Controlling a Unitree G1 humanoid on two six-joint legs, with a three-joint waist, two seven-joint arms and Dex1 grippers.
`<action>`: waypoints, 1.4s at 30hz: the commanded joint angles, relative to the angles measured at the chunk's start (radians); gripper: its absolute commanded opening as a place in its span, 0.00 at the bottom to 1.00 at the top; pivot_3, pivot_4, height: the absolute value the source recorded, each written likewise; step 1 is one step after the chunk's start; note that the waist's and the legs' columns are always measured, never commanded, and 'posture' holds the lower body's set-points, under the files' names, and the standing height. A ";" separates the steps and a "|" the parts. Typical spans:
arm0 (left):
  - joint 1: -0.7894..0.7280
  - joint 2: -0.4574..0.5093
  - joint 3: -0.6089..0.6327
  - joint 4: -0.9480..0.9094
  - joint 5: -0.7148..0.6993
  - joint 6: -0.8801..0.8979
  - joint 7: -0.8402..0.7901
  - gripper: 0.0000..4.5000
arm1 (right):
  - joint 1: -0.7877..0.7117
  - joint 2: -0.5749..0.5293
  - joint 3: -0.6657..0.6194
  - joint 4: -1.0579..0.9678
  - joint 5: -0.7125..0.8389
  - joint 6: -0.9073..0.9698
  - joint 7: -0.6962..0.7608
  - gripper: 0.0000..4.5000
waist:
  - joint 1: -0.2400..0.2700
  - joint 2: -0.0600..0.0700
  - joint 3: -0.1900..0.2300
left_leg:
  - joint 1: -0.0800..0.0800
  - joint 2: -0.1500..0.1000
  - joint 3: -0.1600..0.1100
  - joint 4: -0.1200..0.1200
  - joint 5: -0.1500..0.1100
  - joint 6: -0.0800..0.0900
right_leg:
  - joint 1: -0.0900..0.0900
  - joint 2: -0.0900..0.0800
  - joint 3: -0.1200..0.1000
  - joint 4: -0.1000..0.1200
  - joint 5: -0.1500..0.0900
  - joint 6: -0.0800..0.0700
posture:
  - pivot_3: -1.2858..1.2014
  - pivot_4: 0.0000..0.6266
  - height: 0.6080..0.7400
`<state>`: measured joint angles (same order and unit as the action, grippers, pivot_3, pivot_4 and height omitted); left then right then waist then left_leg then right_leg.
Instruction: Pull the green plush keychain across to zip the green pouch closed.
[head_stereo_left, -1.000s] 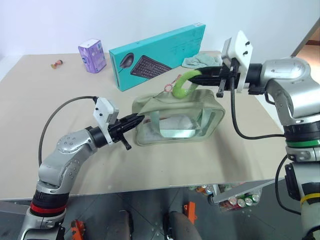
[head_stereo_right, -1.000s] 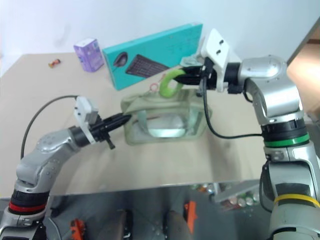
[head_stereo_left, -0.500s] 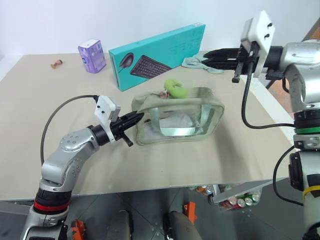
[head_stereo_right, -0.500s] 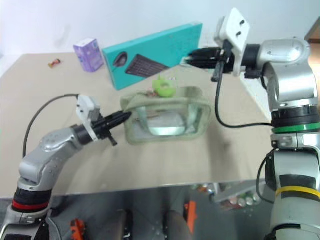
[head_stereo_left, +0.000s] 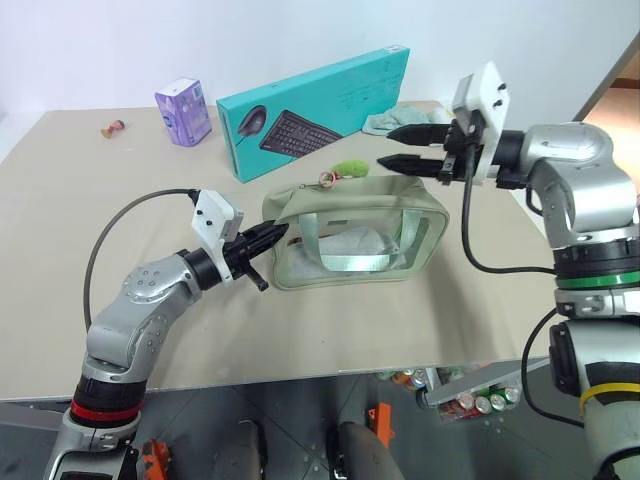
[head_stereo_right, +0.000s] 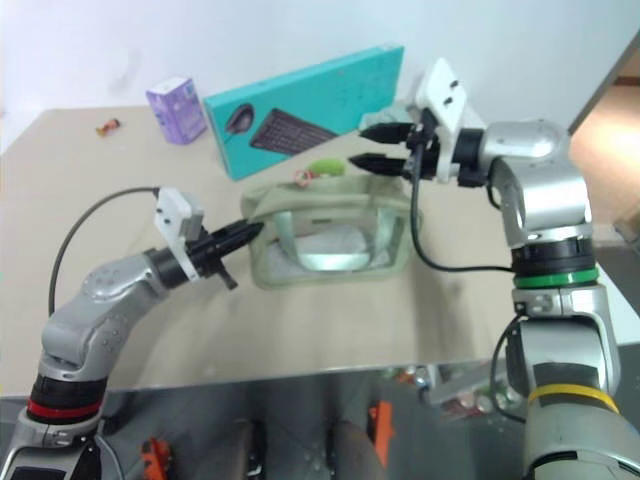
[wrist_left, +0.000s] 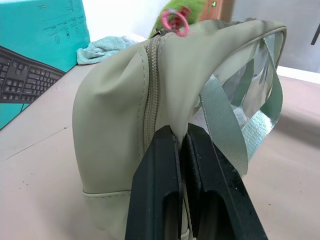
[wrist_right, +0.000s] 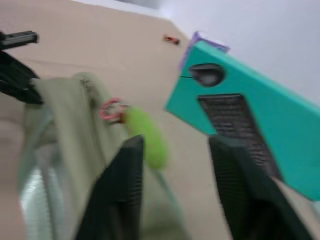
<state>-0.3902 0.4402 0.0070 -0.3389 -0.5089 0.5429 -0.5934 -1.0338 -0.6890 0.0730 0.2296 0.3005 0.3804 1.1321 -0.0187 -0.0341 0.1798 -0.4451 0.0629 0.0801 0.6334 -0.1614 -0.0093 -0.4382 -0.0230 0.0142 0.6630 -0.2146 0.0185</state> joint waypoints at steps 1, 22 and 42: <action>0.019 -0.008 -0.019 -0.036 0.011 0.002 0.009 0.00 | 0.003 0.031 -0.005 -0.122 0.021 0.000 -0.013 0.80 | 0.000 0.000 0.000 | 0.000 0.000 0.000 0.000 0.000 0.000 | 0.000 0.000 0.000 0.000 0.000 0.000 | 0.52 0.24 1.00; 0.118 0.037 -0.010 -0.148 -0.028 0.052 -0.002 0.00 | -0.341 0.191 0.074 0.736 -0.255 -0.558 0.052 0.99 | -0.002 0.000 0.000 | 0.000 0.000 0.003 -0.001 0.001 0.001 | 0.000 0.000 0.000 0.000 -0.001 -0.004 | 0.52 0.24 1.00; 0.077 0.020 -0.014 -0.134 -0.016 0.055 0.012 0.00 | -0.168 0.166 0.114 0.482 -0.245 -0.410 0.330 0.99 | 0.000 0.000 0.000 | 0.001 0.000 0.002 -0.001 0.001 0.001 | 0.001 0.000 -0.001 0.000 -0.001 -0.003 | 0.52 0.24 1.00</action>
<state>-0.3028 0.4588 0.0065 -0.4790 -0.5283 0.5887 -0.5807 -1.2080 -0.5247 0.1822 0.7441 0.0568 -0.0311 1.4496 -0.0189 -0.0341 0.1797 -0.4446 0.0628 0.0816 0.6329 -0.1608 -0.0084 -0.4374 -0.0228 0.0131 0.6631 -0.2154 0.0152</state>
